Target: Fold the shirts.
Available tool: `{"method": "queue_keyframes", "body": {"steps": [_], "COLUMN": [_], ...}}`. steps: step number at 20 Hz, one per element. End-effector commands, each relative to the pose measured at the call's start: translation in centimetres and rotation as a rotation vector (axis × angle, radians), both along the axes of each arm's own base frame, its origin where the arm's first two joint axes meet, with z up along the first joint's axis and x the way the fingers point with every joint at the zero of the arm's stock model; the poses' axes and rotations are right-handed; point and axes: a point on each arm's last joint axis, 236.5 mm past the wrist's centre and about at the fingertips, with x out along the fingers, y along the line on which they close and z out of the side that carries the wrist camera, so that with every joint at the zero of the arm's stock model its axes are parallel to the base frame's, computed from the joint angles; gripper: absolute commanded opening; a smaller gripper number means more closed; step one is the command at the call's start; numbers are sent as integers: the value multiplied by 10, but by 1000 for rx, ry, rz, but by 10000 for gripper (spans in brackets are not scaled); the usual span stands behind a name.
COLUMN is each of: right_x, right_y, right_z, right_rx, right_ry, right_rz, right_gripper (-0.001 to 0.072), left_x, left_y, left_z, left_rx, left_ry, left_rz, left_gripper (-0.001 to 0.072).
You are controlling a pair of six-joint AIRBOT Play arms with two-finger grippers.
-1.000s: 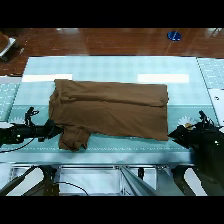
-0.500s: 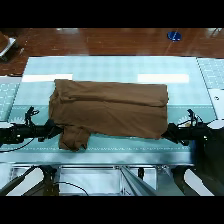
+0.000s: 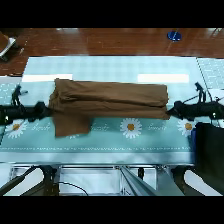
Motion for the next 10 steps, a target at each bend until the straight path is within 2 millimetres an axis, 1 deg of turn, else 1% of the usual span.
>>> {"method": "queue_keyframes", "body": {"steps": [1, 4, 7, 9, 10], "right_x": [48, 80, 110, 127, 134], "right_y": [-11, -16, -20, -25, -27], "right_z": [13, 4, 0, -7, -11], "right_rx": [7, 40, 73, 74, 79], "right_ry": [-46, -43, -58, -58, -57], "right_rz": [-6, -18, -26, -29, -32], "right_gripper": [30, 29, 29, 29, 29], "left_x": [63, 119, 166, 181, 185], "left_y": [-12, -27, -31, -32, -33], "left_z": [35, 37, 27, 10, 0], "left_rx": [-4, -20, -54, -66, -72], "left_ry": [-96, -97, -68, -15, 11], "left_rz": [-16, -56, -60, -68, -74], "left_gripper": [16, 16, 16, 16, 16]}}
